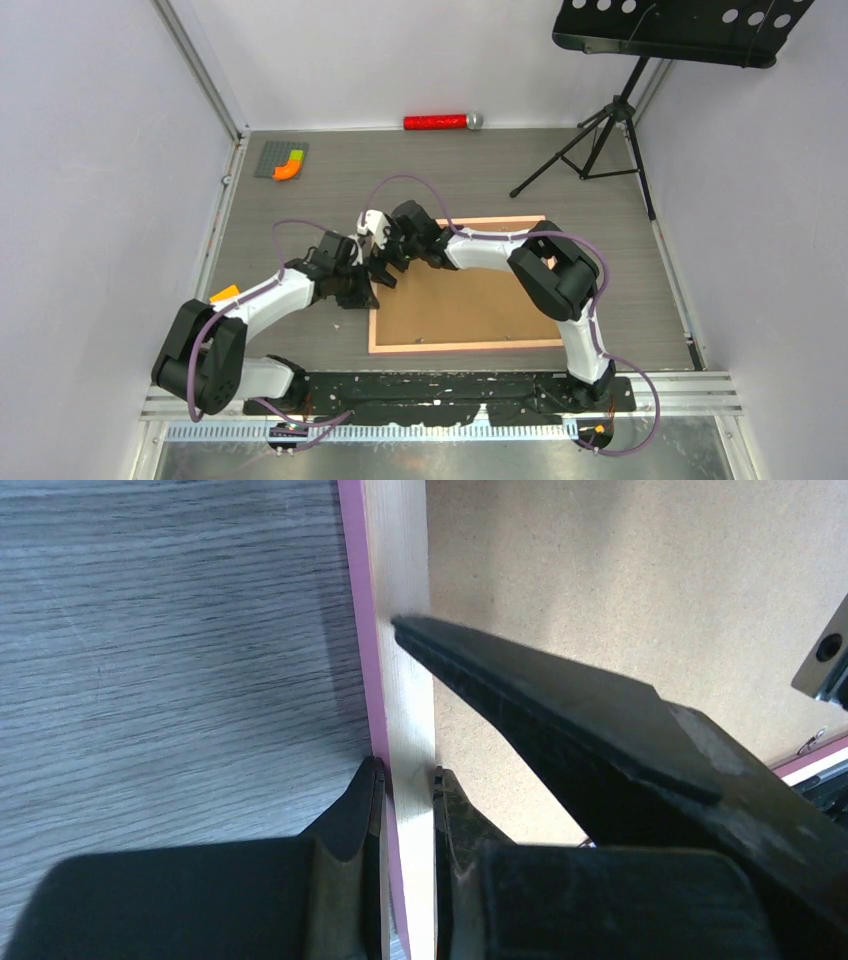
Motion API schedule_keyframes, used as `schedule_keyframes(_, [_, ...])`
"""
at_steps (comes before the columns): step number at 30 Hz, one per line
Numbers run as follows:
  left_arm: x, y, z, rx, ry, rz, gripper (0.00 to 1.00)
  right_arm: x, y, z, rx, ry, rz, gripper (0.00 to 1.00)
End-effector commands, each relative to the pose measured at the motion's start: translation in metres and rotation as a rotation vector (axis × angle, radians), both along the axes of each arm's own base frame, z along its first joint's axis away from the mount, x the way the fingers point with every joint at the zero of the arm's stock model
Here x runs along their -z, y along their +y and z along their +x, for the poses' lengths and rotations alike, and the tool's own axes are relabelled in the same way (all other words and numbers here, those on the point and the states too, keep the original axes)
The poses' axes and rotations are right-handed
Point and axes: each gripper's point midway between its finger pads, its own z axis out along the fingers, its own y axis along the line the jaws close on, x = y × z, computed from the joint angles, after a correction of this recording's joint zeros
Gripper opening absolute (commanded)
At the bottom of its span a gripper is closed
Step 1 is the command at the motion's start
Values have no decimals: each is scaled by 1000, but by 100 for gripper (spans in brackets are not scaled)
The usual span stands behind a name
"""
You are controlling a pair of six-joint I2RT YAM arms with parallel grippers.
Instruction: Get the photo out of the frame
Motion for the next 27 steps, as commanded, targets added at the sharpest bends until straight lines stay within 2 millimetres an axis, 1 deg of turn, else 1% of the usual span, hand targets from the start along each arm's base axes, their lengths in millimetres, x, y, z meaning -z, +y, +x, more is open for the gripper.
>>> schedule_keyframes(1, [14,0,-23,70,93,13,0,4,-2,20,30,-116,-69,95])
schedule_keyframes(2, [14,1,-24,72,93,18,0,5,-5,21,27,-136,-85,95])
schedule_keyframes(4, [14,2,-24,76,91,21,0,11,-11,18,-9,-152,-117,93])
schedule_keyframes(6, [14,2,-24,80,95,26,0,13,-14,12,-62,-160,-134,91])
schedule_keyframes(8, [16,4,-25,82,99,38,0,12,-19,9,-86,-167,-138,90])
schedule_keyframes(12, [18,5,-26,85,107,44,0,2,-27,-1,-125,-142,-98,90])
schedule_keyframes(14, [18,6,-26,89,106,47,0,0,-30,-5,-144,-134,-89,89])
schedule_keyframes(15, [17,6,-26,89,105,50,0,-1,-32,-4,-146,-134,-87,89])
schedule_keyframes(16, [17,6,-25,91,103,51,0,-1,-34,-4,-145,-132,-86,89])
schedule_keyframes(18, [16,5,-25,96,103,45,0,5,-38,-8,-156,-95,-101,89])
schedule_keyframes(21, [16,3,-25,103,103,39,0,11,-32,-10,-160,-46,-99,88])
schedule_keyframes(26, [17,1,-25,107,105,27,0,20,-16,2,-96,-27,-88,86])
schedule_keyframes(27, [17,1,-26,108,109,26,0,24,-15,3,-90,-28,-97,86])
